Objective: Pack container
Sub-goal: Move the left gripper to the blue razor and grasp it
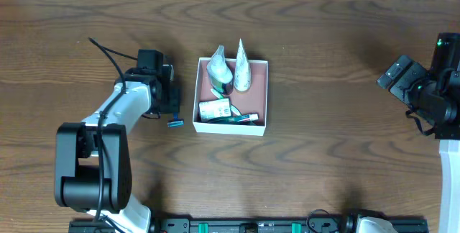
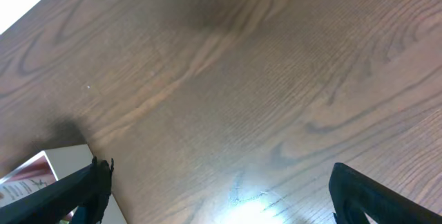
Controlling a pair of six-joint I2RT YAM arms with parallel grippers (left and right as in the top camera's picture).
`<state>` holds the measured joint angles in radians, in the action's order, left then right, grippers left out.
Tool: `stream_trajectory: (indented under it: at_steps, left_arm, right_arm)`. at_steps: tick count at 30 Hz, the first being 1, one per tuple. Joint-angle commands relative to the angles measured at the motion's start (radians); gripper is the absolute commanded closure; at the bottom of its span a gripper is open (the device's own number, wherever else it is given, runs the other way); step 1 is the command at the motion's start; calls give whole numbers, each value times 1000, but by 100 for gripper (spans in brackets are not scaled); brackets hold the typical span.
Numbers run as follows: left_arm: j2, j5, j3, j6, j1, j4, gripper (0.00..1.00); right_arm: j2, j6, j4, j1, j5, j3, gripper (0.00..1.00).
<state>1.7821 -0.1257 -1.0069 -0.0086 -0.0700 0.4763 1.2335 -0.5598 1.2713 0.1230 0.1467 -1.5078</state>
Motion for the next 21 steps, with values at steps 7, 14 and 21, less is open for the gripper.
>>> stream_trajectory:
  at_steps: [7, 14, 21]
  left_arm:
    - [12, -5, 9, -77, -29, 8, 62]
    - [15, 31, 28, -79, -29, 7, 66]
    - [69, 32, 35, -84, -29, 0, 73]
  right_arm:
    - [-3, -11, 1, 7, 3, 0, 1]
    - [-3, -12, 1, 7, 3, 0, 1]
    - [-3, -12, 1, 7, 3, 0, 1]
